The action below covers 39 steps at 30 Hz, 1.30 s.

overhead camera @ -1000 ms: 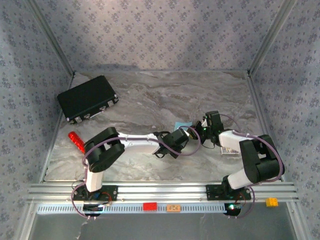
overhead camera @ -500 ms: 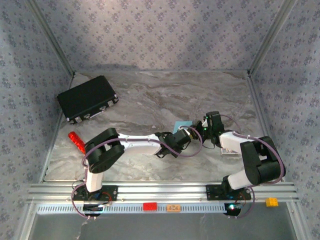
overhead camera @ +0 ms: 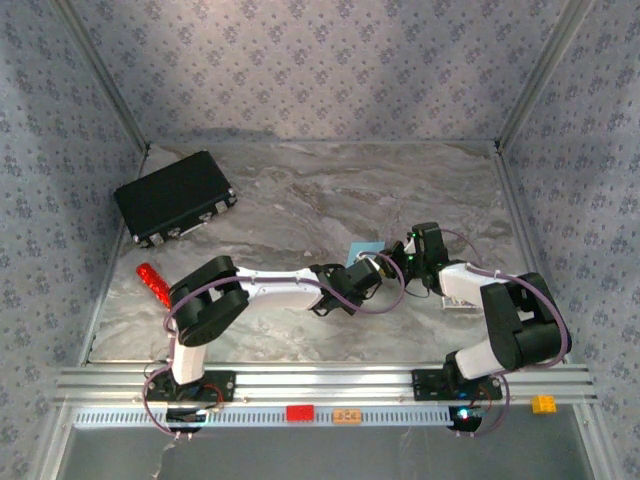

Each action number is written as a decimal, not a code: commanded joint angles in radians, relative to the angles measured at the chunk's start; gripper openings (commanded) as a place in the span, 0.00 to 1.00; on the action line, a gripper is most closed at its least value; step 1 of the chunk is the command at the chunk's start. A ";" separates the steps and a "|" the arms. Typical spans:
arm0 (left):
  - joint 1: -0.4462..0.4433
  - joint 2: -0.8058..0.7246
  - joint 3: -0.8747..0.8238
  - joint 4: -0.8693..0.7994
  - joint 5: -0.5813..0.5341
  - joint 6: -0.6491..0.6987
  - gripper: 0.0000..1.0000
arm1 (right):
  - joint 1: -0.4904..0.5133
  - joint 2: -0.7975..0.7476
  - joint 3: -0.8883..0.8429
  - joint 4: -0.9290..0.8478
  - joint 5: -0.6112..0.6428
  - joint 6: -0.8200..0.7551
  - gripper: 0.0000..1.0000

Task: Fold a paper plane with a square sheet of paper (pick it up from the middle)
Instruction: Fold the wing for the fifth time at the center of the table.

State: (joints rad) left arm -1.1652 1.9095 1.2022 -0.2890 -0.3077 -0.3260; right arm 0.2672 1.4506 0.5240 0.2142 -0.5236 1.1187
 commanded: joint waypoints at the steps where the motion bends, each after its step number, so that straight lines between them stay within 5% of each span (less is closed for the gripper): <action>1: -0.004 0.011 0.010 -0.030 -0.017 -0.007 0.17 | 0.006 -0.017 -0.009 0.003 0.000 0.016 0.00; 12: -0.003 0.014 0.012 -0.033 -0.014 -0.015 0.17 | 0.006 -0.018 -0.010 0.007 -0.001 0.019 0.00; 22: -0.003 0.015 0.010 -0.023 -0.006 -0.014 0.05 | 0.006 -0.019 -0.016 0.011 0.002 0.020 0.01; 29: 0.003 0.013 0.007 -0.019 0.008 -0.024 0.04 | 0.008 -0.035 -0.021 -0.016 0.018 0.000 0.06; 39: 0.046 -0.013 -0.047 0.044 0.117 -0.045 0.02 | -0.029 -0.130 -0.010 -0.180 0.066 -0.092 0.37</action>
State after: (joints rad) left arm -1.1355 1.9148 1.1809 -0.2653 -0.2462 -0.3531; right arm 0.2558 1.3613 0.5125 0.1337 -0.4938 1.0782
